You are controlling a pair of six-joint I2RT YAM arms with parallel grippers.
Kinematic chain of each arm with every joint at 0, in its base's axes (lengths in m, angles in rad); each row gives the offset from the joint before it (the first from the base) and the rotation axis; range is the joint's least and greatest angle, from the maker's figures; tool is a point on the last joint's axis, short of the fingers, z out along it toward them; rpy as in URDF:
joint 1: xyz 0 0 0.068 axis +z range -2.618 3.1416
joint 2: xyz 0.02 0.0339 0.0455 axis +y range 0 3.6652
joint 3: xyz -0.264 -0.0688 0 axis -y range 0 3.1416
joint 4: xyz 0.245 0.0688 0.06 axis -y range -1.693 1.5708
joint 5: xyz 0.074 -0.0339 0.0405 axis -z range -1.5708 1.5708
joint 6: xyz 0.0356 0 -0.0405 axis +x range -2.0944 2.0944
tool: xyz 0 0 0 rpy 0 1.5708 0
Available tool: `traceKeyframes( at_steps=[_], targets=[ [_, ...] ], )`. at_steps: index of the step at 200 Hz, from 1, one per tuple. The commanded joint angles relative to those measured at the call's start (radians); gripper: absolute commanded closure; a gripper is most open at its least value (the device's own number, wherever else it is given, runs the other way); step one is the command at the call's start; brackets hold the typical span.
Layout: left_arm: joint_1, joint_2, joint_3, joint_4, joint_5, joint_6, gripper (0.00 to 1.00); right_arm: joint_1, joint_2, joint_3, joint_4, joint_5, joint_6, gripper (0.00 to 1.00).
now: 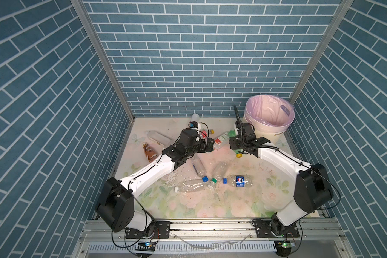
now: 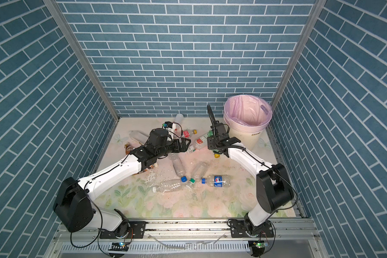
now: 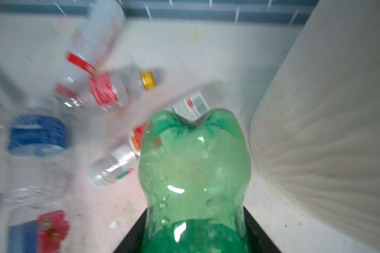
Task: Throw the plastic bottles in the bin
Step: Pick up the plastic bottle from the center of the table, then throw the plastic bottle into the trash bin.
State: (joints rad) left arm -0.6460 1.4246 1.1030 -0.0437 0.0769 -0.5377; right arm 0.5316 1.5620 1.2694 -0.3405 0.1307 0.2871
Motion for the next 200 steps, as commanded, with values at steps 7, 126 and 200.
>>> traceKeyframes(
  at_steps=[7,126,200],
  targets=[
    [0.0,-0.049,0.048,0.076,-0.028,0.033,0.01,0.011,-0.116,0.17,-0.101,0.039,-0.077,0.67],
    [-0.082,0.011,0.164,0.068,-0.023,0.125,0.01,-0.235,-0.129,0.469,-0.196,0.34,-0.122,0.68],
    [-0.083,0.017,0.158,0.014,-0.023,0.134,0.01,-0.292,-0.144,0.502,-0.223,0.28,-0.127,0.05]
  ],
)
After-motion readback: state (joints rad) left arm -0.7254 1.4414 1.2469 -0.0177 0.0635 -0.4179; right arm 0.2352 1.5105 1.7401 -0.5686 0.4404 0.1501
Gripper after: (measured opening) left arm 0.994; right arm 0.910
